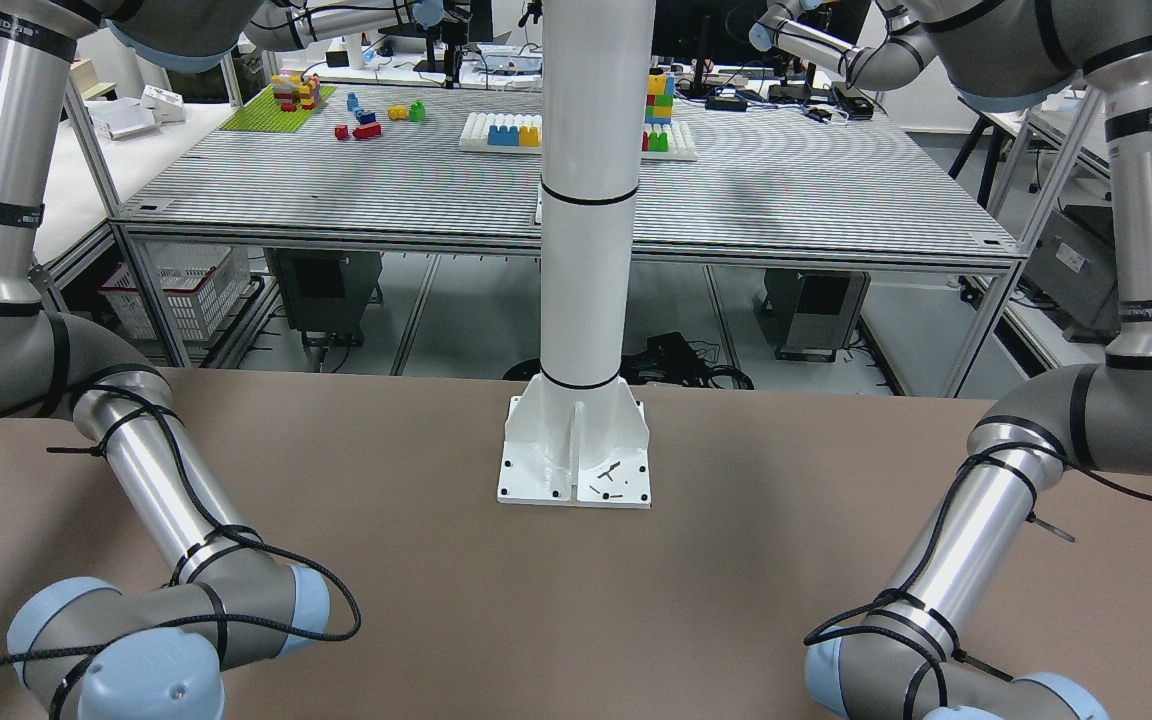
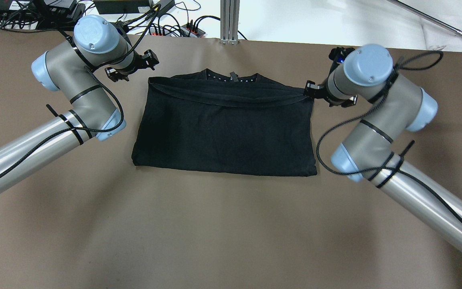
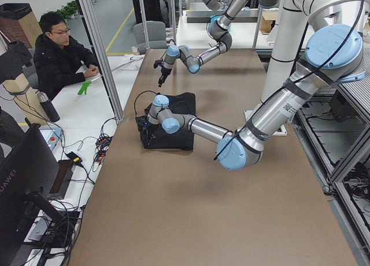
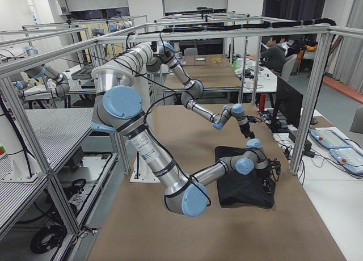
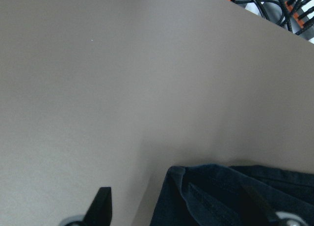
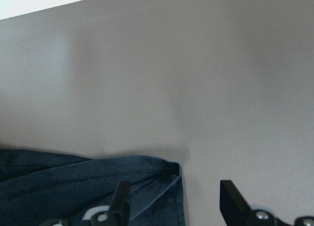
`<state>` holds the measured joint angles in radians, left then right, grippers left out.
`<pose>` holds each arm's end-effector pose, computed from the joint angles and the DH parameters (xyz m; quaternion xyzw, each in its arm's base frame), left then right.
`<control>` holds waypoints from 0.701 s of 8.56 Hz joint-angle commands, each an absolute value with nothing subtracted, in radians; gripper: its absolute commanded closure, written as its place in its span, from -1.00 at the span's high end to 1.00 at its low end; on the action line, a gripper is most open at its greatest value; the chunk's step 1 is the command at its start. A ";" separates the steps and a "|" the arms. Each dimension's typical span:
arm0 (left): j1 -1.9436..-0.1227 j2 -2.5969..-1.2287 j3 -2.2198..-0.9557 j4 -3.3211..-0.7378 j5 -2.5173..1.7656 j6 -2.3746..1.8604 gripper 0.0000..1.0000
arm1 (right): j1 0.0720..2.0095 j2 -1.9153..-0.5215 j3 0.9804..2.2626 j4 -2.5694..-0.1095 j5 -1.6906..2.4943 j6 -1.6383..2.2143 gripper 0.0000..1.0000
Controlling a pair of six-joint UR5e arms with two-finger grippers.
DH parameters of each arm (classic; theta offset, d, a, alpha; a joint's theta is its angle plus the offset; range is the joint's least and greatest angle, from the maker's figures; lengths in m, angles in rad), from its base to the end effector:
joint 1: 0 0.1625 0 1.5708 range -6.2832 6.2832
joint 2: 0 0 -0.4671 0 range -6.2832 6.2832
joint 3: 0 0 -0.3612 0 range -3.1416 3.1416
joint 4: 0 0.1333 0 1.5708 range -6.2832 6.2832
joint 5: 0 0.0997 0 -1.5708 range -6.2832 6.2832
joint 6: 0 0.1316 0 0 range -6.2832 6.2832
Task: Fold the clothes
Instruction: 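Lift the hem and fold it toward the collar with both grippers, then release the right gripper and move it to the folded bottom corner nearest it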
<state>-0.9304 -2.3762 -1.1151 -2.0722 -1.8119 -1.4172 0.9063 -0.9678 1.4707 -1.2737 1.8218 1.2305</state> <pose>0.4190 -0.7328 0.3716 0.1176 0.4076 -0.2965 0.8557 -0.3785 -0.6464 0.3904 0.1319 -0.3810 0.2084 0.8911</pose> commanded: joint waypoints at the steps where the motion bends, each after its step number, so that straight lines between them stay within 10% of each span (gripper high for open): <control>1: -0.931 -2.376 -1.117 -2.072 -1.813 -1.420 0.86 | 0.777 -1.197 1.730 -1.235 1.852 1.340 0.47; 6: -0.931 -2.375 -1.118 -2.071 -1.810 -1.427 0.86 | 0.646 -1.298 1.689 -1.046 1.807 1.443 0.42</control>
